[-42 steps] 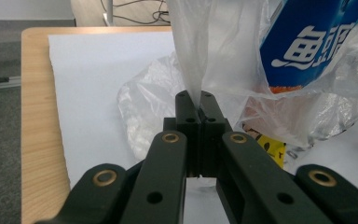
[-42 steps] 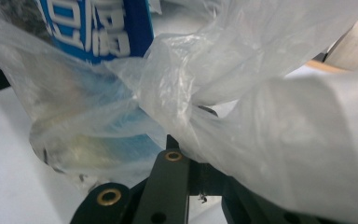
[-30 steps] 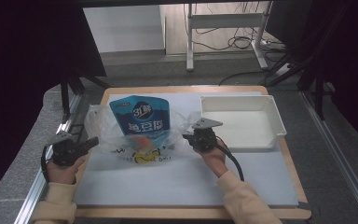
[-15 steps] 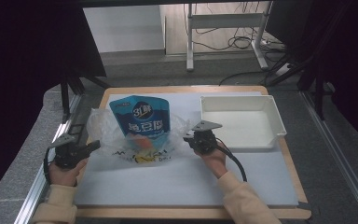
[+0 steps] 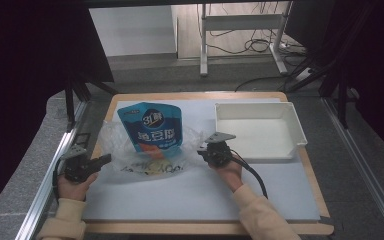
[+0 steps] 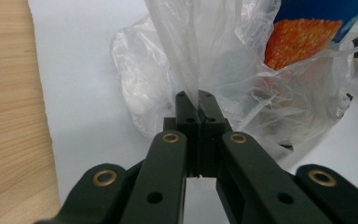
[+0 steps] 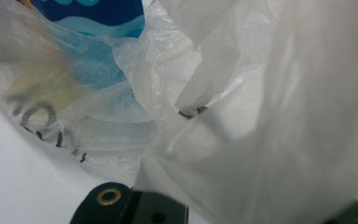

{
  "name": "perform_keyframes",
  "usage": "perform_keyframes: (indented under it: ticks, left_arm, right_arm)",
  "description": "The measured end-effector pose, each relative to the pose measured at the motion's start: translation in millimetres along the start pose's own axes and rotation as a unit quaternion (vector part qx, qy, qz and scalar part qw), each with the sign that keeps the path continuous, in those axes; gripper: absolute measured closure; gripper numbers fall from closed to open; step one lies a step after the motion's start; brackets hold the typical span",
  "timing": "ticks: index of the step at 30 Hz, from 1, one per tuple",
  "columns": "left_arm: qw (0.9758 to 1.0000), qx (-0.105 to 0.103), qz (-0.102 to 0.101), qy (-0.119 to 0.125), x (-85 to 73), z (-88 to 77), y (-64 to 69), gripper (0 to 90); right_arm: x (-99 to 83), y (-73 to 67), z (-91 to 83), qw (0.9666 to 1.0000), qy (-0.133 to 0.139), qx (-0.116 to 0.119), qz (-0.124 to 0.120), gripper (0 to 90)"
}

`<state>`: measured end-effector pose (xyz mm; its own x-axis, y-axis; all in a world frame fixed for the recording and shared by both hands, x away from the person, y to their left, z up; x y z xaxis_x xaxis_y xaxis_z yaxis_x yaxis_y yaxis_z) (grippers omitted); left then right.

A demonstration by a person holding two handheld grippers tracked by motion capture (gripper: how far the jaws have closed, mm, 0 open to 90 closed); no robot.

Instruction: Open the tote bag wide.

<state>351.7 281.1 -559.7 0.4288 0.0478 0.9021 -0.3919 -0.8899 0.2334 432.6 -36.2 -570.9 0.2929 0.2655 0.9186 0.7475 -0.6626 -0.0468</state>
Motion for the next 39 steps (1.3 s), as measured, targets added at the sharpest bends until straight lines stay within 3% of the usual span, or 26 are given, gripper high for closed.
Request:
perform_keyframes:
  ticks: [24, 39]
  left_arm:
    - [0.9984, 0.005, 0.001, -0.057, -37.5, 22.0, 0.7, 89.6]
    - [0.9968, 0.011, 0.006, -0.079, -49.2, 27.6, -2.1, 89.5]
  right_arm:
    - [-22.2, 2.2, 2.7, 0.9994, -0.034, 0.0, -0.003, 88.8]
    - [-30.1, 2.2, 4.0, 0.9985, -0.052, -0.005, -0.014, 88.7]
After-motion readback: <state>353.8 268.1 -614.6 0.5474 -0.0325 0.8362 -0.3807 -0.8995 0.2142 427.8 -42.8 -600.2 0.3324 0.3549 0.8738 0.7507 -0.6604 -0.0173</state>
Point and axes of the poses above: each handheld gripper's, and its own axes: z roughly forward along the jaws, x roughly out of its top, y roughly to its right, the point moved 10 cm from there along z, roughly forward along the jaws, and after that the axes turned 12 degrees about y, right-handed, at the moved point
